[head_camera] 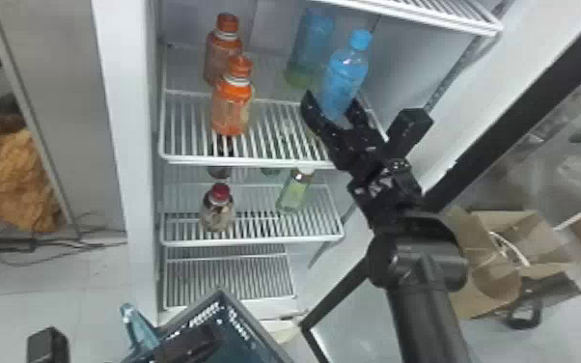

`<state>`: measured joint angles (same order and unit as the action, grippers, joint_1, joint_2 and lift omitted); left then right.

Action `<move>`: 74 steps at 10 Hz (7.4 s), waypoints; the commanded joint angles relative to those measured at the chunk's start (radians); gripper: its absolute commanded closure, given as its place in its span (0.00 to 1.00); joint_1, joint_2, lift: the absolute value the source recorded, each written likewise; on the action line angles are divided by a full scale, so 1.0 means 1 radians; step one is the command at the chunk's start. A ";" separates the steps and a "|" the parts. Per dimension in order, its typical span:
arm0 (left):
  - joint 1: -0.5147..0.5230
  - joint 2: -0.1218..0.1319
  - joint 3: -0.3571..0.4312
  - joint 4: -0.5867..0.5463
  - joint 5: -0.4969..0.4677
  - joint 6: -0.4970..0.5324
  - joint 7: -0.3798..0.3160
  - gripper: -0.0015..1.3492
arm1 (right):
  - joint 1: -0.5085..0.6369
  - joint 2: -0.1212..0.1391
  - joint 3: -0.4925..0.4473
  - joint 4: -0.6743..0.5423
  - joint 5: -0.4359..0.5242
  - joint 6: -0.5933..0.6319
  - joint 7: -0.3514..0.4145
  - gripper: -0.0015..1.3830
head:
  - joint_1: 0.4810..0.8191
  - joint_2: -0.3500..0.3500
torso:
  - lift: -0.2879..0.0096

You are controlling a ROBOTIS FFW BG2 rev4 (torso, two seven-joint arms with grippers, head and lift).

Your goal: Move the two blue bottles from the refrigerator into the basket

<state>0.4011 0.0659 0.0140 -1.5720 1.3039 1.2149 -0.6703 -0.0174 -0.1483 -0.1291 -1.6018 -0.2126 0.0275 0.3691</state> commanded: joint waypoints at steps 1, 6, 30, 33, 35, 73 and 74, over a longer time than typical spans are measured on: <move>-0.001 0.000 0.000 0.000 0.000 0.000 0.000 0.89 | -0.002 -0.001 0.009 0.003 -0.005 0.002 -0.001 0.66 | 0.63 0.00 | 0.93; 0.001 0.000 -0.002 0.000 0.002 -0.005 -0.002 0.89 | 0.062 -0.008 0.005 -0.086 -0.015 0.014 0.001 0.93 | 0.63 0.00 | 0.93; -0.094 0.002 -0.078 -0.002 0.050 -0.076 -0.017 0.89 | 0.813 0.013 -0.048 -0.765 -0.198 0.505 0.228 0.93 | 0.63 0.00 | 0.93; -0.099 0.002 -0.082 -0.002 0.056 -0.083 -0.015 0.89 | 0.820 0.009 -0.038 -0.768 -0.214 0.569 0.243 0.93 | 0.63 0.00 | 0.93; -0.102 0.002 -0.082 -0.002 0.058 -0.088 -0.017 0.89 | 0.822 0.007 -0.038 -0.763 -0.216 0.598 0.252 0.92 | 0.63 0.00 | 0.93; -0.099 0.008 -0.098 -0.002 0.070 -0.086 -0.017 0.89 | -0.054 0.032 -0.052 -0.054 -0.092 0.098 0.027 0.11 | 0.63 0.00 | 0.93; -0.104 0.008 -0.102 -0.002 0.072 -0.086 -0.017 0.89 | -0.096 0.029 -0.034 -0.014 -0.085 0.098 0.017 0.11 | 0.63 0.00 | 0.93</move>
<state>0.2997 0.0733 -0.0853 -1.5739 1.3743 1.1289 -0.6868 -0.0896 -0.1172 -0.1737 -1.6387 -0.3000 0.1250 0.3867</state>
